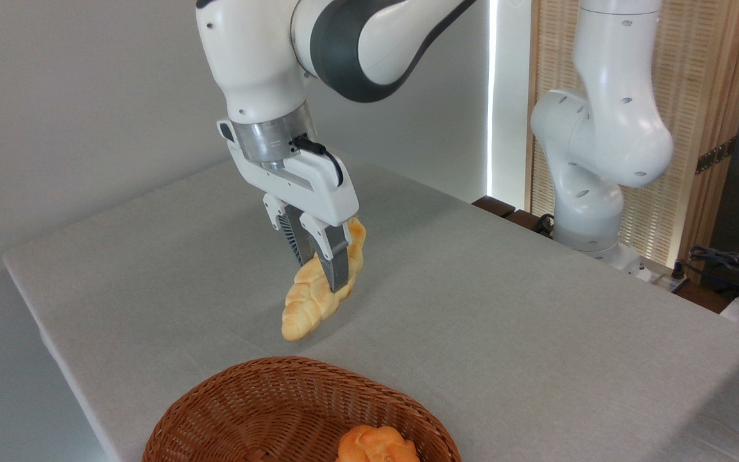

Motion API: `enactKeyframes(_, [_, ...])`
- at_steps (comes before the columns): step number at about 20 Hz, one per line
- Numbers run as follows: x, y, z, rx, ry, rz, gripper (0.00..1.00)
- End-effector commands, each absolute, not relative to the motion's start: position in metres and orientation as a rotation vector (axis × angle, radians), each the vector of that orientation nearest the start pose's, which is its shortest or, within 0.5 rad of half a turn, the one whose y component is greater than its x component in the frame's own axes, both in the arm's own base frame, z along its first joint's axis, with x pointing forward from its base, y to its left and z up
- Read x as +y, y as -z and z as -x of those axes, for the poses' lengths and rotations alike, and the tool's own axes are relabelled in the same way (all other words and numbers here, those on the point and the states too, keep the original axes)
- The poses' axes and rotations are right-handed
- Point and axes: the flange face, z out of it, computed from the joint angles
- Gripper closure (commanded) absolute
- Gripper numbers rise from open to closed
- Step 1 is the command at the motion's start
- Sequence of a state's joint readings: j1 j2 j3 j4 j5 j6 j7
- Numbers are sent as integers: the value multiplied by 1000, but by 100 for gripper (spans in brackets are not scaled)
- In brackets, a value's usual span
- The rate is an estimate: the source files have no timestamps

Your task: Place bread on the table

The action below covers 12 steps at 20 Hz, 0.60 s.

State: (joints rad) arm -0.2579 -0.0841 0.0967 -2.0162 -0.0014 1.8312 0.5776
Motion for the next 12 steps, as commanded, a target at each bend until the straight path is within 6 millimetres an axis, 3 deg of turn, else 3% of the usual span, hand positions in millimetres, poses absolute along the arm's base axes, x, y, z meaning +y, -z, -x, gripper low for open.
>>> enactKeyframes(1, [-106, -464, -509, 1220, -224, 2918, 0])
enactKeyframes(4, [-109, -455, -511, 1226, -253, 2914, 0])
enactKeyframes(12, [-107, -459, -511, 1238, -239, 2911, 0])
